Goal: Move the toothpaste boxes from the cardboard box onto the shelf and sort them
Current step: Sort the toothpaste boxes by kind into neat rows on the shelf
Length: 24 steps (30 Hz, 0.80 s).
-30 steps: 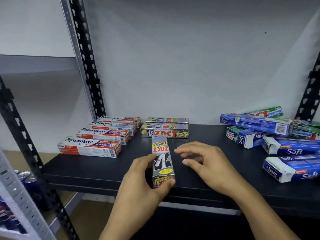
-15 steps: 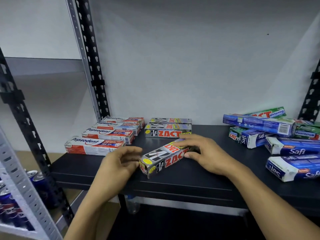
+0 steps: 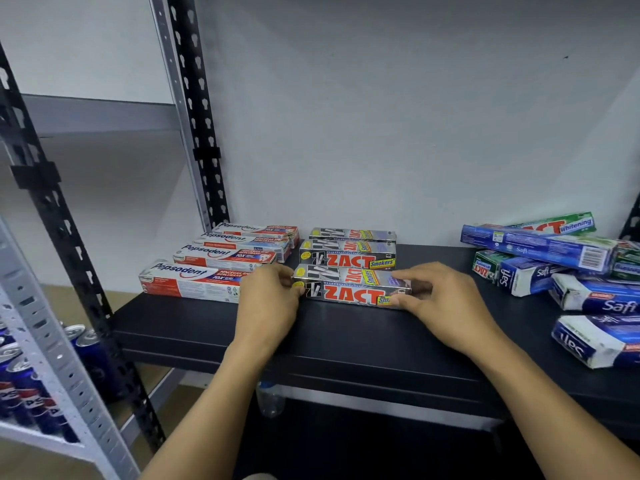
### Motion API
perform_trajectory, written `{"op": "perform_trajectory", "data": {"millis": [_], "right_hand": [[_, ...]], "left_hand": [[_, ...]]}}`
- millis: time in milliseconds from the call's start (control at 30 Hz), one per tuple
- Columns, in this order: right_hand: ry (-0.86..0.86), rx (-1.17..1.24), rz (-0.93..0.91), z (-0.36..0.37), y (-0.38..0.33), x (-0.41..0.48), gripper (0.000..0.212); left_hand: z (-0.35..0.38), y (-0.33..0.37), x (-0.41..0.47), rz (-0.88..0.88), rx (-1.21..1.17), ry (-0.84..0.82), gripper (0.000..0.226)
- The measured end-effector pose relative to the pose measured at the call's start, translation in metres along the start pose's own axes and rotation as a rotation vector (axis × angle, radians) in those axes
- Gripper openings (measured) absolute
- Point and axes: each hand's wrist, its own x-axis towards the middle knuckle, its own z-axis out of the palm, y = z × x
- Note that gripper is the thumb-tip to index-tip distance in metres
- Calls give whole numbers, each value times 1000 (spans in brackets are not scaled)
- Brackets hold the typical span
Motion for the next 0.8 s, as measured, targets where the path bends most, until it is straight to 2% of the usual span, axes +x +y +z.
{"op": "perform_trajectory", "data": {"millis": [267,433,800], "right_hand": [[-97,8,86,-6,5,24,41],[-168,-23,33,-7,3,43,37],[-83,154,-69,8,24,41,37]], "left_hand": [[15,-3,18,-38,-43,39,24],[17,-3,22,-24,11,67,21],[23,-7,27,0,7,102,10]]}}
